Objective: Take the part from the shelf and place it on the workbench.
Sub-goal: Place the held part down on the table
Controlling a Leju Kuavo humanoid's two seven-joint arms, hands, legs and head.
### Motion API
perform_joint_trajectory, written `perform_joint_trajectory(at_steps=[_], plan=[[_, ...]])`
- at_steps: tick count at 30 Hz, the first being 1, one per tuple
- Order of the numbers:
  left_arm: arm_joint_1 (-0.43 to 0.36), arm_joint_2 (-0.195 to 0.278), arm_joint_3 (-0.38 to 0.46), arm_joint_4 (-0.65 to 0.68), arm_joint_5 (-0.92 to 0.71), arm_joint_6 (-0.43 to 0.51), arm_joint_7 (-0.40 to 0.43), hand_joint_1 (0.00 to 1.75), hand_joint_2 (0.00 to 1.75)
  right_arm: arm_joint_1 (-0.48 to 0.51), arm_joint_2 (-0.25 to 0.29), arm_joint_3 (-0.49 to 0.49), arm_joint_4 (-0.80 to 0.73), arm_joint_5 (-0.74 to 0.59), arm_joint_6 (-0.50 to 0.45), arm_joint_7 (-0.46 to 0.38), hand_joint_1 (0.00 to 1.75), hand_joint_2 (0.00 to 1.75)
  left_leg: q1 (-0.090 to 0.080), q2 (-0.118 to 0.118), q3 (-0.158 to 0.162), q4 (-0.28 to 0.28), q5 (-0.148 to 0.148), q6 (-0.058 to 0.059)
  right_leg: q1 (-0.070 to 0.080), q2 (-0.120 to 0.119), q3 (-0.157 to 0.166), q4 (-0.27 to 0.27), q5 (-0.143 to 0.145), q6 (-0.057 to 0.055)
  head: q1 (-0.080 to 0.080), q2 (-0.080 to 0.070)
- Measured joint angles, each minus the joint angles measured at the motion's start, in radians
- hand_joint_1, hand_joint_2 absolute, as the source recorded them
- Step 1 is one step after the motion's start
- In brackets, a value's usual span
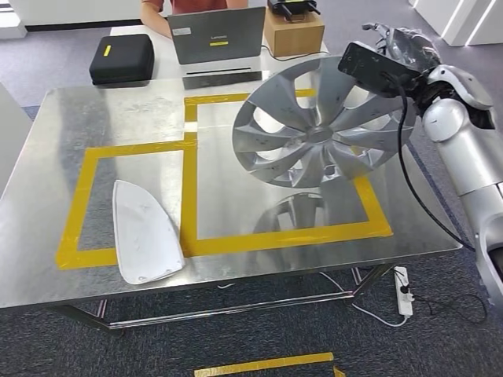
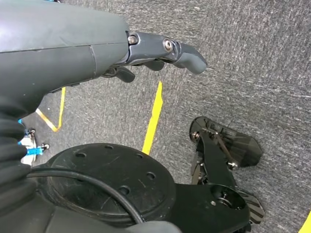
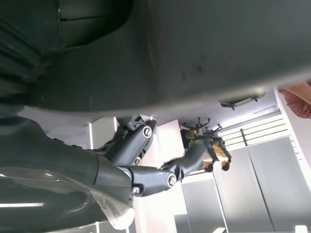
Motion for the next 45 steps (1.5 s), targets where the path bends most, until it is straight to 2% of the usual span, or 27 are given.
perform_joint_trajectory(at_steps=[16,20,25,33,39,45], plan=[[0.0,0.002,0.0,0.0,-0.016,-0.025,0.023,0.0,0.0,0.017,0.004,-0.021,-0.011,0.022,-0.004,-0.003,0.0,0.0,0.0,0.0,0.0,0.0,0.0,0.0,0.0,0.0,0.0,0.0,0.0,0.0,0.0,0.0],[0.0,0.002,0.0,0.0,-0.011,-0.029,0.034,0.0,0.0,0.016,0.004,-0.03,-0.008,-0.006,0.074,0.007,0.0,0.0,0.0,0.0,-0.001,0.0,0.0,0.0,0.0,0.0,0.0,0.0,0.0,0.0,0.0,0.0],[0.0,0.002,0.016,0.0,0.028,-0.024,0.042,0.0,0.0,-0.058,0.011,-0.008,0.098,-0.13,0.296,0.064,0.0,0.0,0.0,-0.001,-0.002,0.0,0.0,0.0,0.0,-0.002,0.0,0.0,0.0,0.0,0.0,0.0],[-0.003,0.002,0.062,0.0,0.07,-0.011,0.045,0.0,0.0,-0.198,0.032,0.038,0.303,-0.312,0.453,0.147,0.0,0.0,0.0,-0.002,-0.001,0.0,0.0,0.0,0.0,-0.002,-0.002,0.0,0.0,0.0,0.0,0.0],[-0.004,0.001,0.09,0.0,0.088,-0.004,0.045,0.0,0.0,-0.259,0.027,0.086,0.371,-0.473,0.487,0.201,0.0,0.0,-0.001,-0.002,-0.001,0.0,0.0,0.0,0.0,-0.001,-0.003,0.0,0.0,0.0,0.0,0.0],[-0.005,-0.001,0.115,0.0,0.104,-0.004,0.037,0.0,0.0,-0.305,-0.024,0.185,0.381,-0.678,0.506,0.267,0.0,0.0,-0.001,-0.001,-0.001,0.001,0.0,0.0,0.0,-0.001,-0.003,0.0,0.0,0.0,0.0,0.0]])
